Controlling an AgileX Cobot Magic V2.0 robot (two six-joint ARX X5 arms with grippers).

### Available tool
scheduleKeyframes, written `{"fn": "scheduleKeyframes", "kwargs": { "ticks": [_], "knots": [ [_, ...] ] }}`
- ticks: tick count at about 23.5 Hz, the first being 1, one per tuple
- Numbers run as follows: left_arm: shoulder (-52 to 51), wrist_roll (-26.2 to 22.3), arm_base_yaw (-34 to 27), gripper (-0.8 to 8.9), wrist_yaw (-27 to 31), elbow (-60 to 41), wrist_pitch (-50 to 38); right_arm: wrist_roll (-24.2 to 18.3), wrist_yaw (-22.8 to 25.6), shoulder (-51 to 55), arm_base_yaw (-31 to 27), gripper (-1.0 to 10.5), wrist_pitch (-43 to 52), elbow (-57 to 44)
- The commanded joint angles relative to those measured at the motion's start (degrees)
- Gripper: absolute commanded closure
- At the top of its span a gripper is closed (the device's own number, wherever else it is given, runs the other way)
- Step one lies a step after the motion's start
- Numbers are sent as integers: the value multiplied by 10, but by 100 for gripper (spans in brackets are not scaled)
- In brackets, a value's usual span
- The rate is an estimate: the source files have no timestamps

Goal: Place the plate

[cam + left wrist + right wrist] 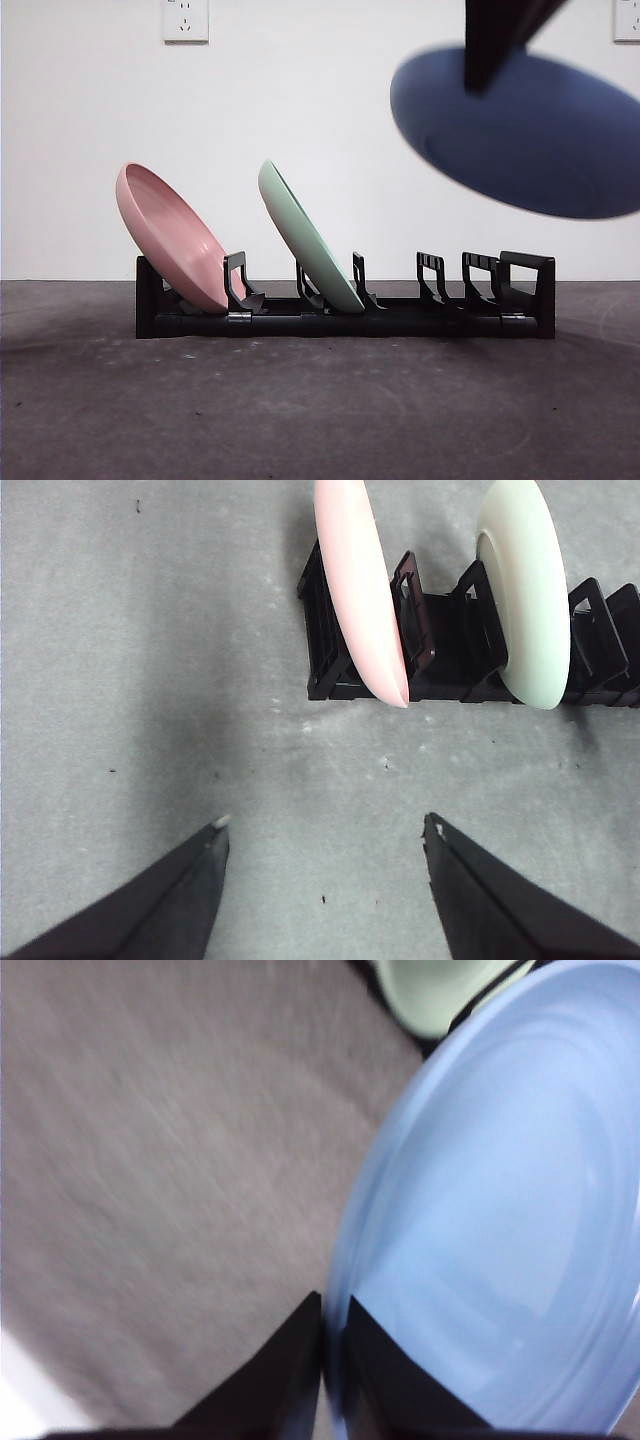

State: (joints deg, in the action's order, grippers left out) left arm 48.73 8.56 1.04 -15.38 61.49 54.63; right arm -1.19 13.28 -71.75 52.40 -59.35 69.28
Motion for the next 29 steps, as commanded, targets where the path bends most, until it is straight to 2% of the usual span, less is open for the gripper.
{"fn": "scheduleKeyframes", "kwargs": {
  "ticks": [1,10,13,17,25,29],
  "knots": [
    [3,0,2,501,-3,11,-4,5,42,-14,43,934,23,-21],
    [3,0,2,501,-3,11,-3,12,47,-87,115,934,59,-45],
    [3,-2,2,501,-3,11,-3,14,28,-129,132,934,102,-45],
    [3,-2,2,501,-3,11,-3,20,-10,-183,132,934,146,-45],
    [3,-6,2,501,-3,11,-3,-1,-14,-254,132,934,238,-45],
    [3,-6,2,501,-3,11,-3,-4,-35,-272,132,934,259,-45]
  ]
}}
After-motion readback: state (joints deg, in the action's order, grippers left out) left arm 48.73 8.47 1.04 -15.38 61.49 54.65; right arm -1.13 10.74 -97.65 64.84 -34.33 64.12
